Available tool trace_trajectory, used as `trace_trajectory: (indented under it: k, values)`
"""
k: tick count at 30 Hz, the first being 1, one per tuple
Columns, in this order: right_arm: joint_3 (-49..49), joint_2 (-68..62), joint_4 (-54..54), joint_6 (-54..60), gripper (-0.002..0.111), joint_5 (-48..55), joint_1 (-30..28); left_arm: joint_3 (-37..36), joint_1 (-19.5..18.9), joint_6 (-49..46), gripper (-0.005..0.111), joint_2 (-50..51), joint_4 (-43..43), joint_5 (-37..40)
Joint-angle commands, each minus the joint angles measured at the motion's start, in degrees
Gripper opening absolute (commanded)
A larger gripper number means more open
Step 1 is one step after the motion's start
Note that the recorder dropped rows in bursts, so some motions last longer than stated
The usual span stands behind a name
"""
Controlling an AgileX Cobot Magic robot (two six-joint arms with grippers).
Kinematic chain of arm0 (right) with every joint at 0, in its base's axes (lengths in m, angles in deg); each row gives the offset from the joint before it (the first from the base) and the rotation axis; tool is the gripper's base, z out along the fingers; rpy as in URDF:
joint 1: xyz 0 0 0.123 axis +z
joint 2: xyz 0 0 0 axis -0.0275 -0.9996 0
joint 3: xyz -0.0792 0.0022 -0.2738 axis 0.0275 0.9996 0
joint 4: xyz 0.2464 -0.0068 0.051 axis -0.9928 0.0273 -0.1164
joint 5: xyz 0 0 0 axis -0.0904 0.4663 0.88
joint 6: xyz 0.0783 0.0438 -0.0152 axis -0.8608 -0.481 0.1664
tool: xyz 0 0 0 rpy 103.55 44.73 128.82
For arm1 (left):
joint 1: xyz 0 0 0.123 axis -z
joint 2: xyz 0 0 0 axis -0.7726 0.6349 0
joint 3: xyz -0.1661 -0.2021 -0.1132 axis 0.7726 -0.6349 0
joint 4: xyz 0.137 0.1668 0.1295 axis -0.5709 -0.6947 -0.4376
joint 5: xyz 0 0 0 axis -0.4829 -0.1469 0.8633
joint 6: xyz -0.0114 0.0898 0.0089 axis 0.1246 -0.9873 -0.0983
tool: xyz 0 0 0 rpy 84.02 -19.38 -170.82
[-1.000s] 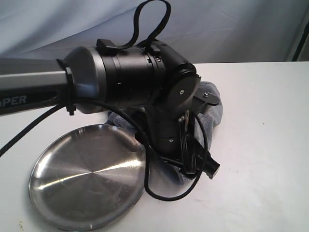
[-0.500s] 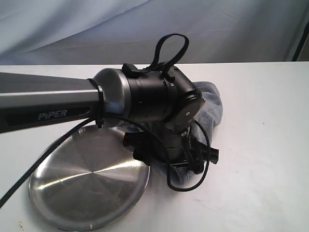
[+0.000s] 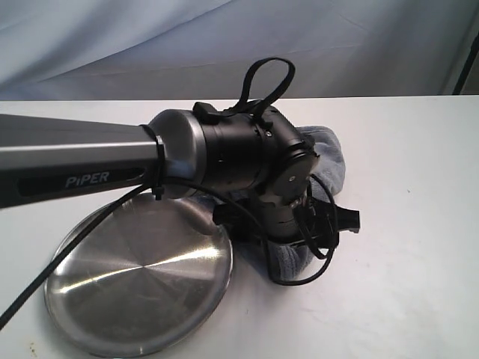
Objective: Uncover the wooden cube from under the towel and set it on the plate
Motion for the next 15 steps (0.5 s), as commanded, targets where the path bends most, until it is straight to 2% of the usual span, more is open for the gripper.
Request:
trace_trajectory:
  k: [1,10,12,15]
  values:
    - [0.15,0.37,-0.28,-0.23,0.003,0.68,0.0,-0.14,0.19,2.82,0.076,0.77,7.44,1.0]
    - [0.15,0.37,-0.28,-0.23,0.003,0.68,0.0,-0.14,0.09,2.82,0.075,1.22,7.03,-2.74]
    - [0.15,0.37,-0.28,-0.23,0.003,0.68,0.0,-0.14,0.09,2.82,0.069,1.22,6.75,-2.82]
    - [0.15,0.37,-0.28,-0.23,0.003,0.68,0.0,-0.14,0.09,2.82,0.053,1.22,6.75,-3.95]
